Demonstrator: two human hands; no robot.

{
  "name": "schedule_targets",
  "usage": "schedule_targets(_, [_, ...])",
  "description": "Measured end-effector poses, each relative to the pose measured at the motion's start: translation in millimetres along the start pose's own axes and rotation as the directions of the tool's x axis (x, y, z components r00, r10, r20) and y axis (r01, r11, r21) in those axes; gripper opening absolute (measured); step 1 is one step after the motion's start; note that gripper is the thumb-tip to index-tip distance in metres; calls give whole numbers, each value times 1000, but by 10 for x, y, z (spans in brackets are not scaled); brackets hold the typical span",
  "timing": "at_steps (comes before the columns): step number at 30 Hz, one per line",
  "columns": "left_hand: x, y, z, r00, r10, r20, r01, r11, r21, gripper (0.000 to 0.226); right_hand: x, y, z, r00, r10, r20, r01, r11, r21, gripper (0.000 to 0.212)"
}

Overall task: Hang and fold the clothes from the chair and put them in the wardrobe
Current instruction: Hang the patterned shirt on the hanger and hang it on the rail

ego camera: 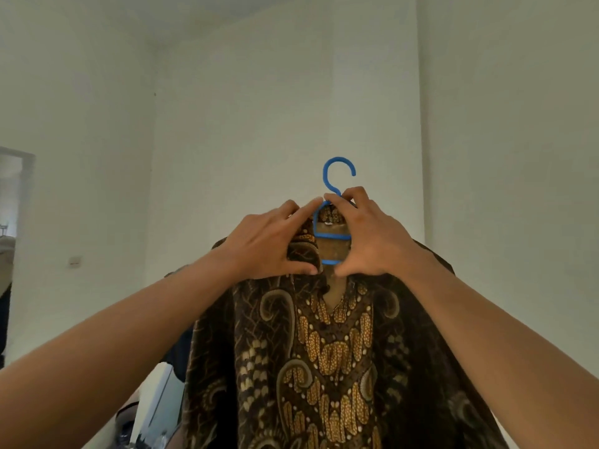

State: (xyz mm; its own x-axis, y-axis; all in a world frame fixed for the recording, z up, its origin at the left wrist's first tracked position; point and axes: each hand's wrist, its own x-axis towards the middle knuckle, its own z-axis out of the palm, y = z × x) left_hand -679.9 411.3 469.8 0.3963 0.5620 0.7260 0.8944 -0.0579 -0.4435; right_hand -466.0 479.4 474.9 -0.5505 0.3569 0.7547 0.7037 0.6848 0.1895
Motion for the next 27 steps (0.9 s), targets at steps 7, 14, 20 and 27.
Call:
schedule_targets(7, [-81, 22, -105, 996, -46, -74, 53, 993, 101, 100, -289, 72, -20, 999, -33, -19, 38, 921, 387, 116])
schedule_targets(14, [-387, 224, -172, 995, -66, 79, 58, 993, 99, 118, -754, -60, 276, 999, 27, 37, -38, 937, 348, 135])
schedule_targets(20, [-663, 409, -415, 994, -30, 103, 15, 988, 152, 120, -947, -256, 74, 998, 37, 59, -51, 963, 265, 141])
schedule_targets(27, [-844, 564, -1012, 1000, 29, -8, -28, 996, 82, 116, -1313, -628, -703, 991, 127, 31, -129, 989, 77, 142])
